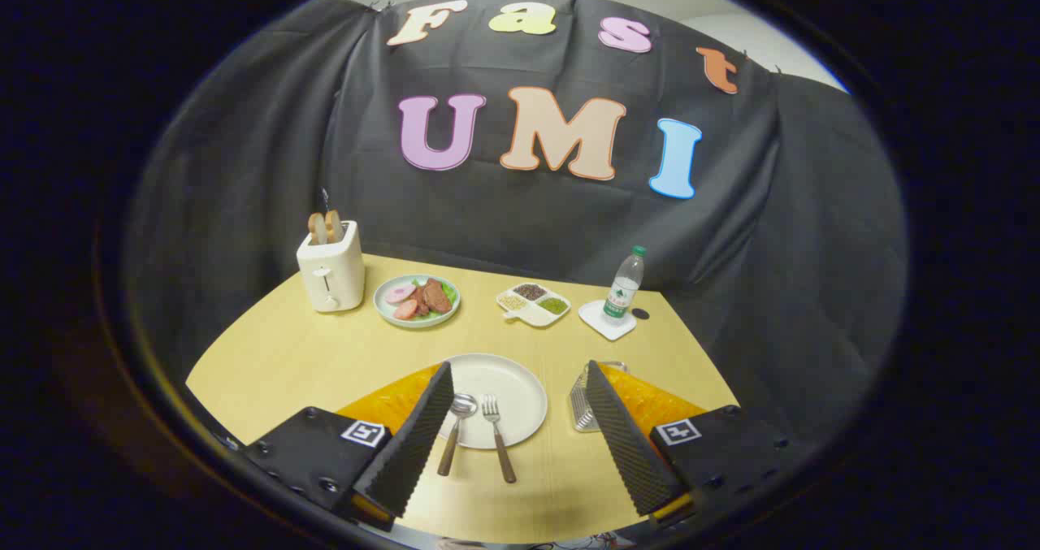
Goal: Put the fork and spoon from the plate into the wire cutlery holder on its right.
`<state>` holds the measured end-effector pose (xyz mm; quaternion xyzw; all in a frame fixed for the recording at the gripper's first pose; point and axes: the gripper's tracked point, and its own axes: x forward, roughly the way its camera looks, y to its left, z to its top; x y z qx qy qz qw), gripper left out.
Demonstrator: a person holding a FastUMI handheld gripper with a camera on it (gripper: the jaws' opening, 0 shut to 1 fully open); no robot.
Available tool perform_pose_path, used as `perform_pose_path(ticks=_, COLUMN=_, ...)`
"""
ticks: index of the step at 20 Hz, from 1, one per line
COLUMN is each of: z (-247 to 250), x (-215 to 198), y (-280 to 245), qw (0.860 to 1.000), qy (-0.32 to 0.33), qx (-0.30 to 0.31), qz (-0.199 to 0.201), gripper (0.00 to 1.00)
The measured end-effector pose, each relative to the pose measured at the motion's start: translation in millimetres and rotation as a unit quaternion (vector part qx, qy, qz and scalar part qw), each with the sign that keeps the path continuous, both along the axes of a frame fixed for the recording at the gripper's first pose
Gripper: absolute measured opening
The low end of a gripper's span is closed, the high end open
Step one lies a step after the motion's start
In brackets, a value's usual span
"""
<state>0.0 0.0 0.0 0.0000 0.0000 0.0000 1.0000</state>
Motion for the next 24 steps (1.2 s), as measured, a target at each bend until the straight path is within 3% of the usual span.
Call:
perform_pose_path(ticks=14, z=-14.5, x=10.3, y=-6.4, qw=0.999, qy=0.035, qx=-0.01, qz=0.004, gripper=1.0)
perform_pose_path(ticks=19, z=-49.4, x=20.1, y=-14.0, qw=0.993, qy=0.112, qx=-0.016, qz=-0.009, gripper=1.0)
perform_pose_path(ticks=24, z=-97.3, x=36.6, y=-6.3, qw=0.973, qy=0.228, qx=-0.041, qz=-0.012, gripper=1.0)
